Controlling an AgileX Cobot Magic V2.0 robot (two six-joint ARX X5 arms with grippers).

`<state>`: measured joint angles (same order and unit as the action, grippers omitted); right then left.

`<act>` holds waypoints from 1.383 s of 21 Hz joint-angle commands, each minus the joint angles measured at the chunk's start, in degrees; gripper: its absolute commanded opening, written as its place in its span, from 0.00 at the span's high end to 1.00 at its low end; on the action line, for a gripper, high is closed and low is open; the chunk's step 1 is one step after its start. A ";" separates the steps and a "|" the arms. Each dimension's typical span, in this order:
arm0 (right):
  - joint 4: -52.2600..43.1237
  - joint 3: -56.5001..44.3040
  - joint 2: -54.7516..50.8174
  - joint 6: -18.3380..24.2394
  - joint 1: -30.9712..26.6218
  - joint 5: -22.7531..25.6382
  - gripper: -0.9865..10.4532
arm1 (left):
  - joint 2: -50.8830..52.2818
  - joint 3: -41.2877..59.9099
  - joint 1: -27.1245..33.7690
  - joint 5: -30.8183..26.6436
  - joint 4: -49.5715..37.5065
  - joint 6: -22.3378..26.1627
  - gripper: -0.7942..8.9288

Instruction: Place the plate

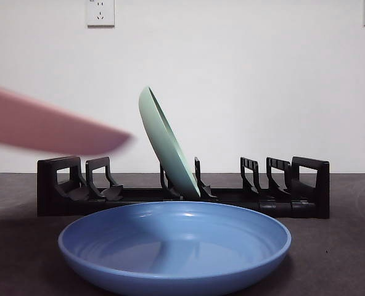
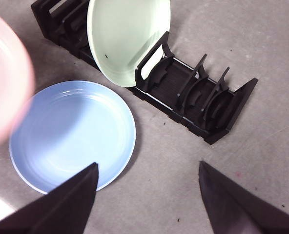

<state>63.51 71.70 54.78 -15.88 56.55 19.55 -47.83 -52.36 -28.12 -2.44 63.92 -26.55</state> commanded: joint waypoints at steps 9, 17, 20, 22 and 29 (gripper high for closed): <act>-0.42 1.07 0.46 -1.70 0.59 0.22 0.63 | -12.17 7.21 -7.52 1.40 -20.22 -6.12 0.91; -0.42 1.07 0.46 -1.75 0.59 0.20 0.63 | -24.41 7.21 -9.81 1.42 -31.87 -6.27 0.91; -0.44 1.07 0.46 -1.75 0.59 0.22 0.63 | -27.50 7.21 -9.99 2.27 -33.90 -6.29 0.91; -0.44 1.07 0.46 -1.75 0.59 0.24 0.63 | -29.14 7.21 -10.45 2.32 -35.28 -6.29 0.91; -0.42 1.07 0.46 -2.21 0.59 0.26 0.63 | -33.20 7.21 -12.09 2.32 -38.25 -6.27 0.90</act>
<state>63.51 71.70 54.78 -17.04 56.55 19.57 -79.96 -44.69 -39.59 -0.05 25.67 -32.64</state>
